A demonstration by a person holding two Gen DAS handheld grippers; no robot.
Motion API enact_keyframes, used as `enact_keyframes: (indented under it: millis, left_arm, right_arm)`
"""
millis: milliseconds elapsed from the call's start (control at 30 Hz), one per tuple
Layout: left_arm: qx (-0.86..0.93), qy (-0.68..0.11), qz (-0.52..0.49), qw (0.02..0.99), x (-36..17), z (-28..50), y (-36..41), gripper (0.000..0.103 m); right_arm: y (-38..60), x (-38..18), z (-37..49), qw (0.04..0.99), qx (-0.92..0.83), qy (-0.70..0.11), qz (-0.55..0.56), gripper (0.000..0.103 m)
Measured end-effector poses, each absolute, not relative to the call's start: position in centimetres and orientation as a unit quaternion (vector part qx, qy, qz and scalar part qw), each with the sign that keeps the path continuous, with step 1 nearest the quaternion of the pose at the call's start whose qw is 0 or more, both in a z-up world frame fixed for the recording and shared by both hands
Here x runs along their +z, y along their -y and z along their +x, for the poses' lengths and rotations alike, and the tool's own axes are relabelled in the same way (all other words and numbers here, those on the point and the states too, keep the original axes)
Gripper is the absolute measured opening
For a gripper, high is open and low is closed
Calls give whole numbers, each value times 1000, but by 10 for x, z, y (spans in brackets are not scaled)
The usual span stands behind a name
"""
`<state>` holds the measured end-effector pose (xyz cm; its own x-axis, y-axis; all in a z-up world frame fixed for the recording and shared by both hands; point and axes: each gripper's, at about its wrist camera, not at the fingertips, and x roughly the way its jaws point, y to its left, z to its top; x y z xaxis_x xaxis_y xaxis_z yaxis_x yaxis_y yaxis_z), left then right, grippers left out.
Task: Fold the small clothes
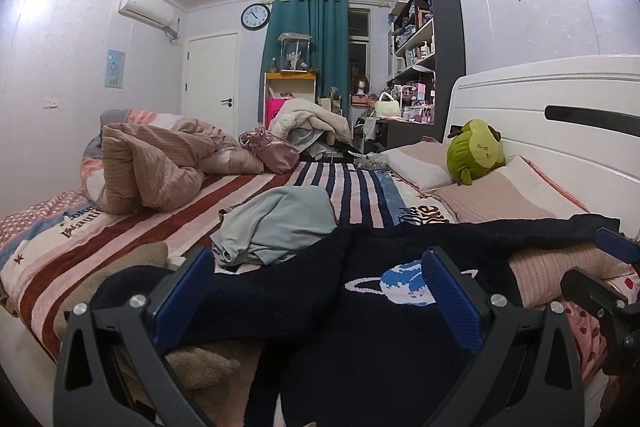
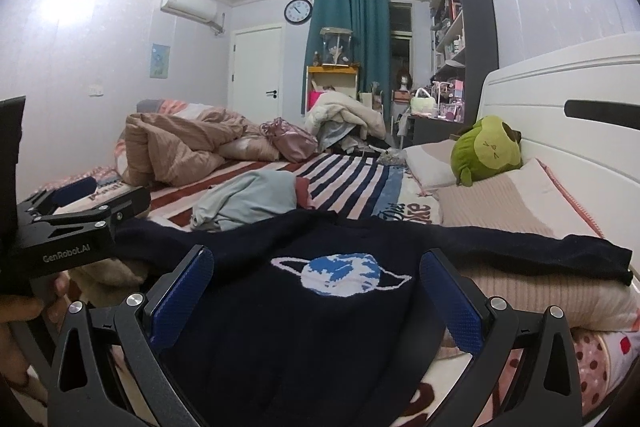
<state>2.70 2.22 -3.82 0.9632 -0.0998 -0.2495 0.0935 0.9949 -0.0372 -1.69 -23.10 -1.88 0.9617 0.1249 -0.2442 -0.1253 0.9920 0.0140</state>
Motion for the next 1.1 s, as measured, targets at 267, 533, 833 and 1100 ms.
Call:
enact_keyframes:
  millis: [267,533,833,1100]
  left_arm:
    - [-54,-128,-11,990,-40,25,-20,102]
    - [-53,-133,-7,990,-43,24,-18,102]
    - [-53,-135,-4,989,-44,25,-15,102]
    - [-55,-136,0,989,-47,24,-14,102]
  right_arm:
    - [225,-18,-17,990,61,-124,-1,103]
    - [227,-19,-16,990,62,-123,-5,103]
    - [229,-20,-15,990,62,-123,-3,103]
    - [229,-20,-14,990,63,-123,-2,103]
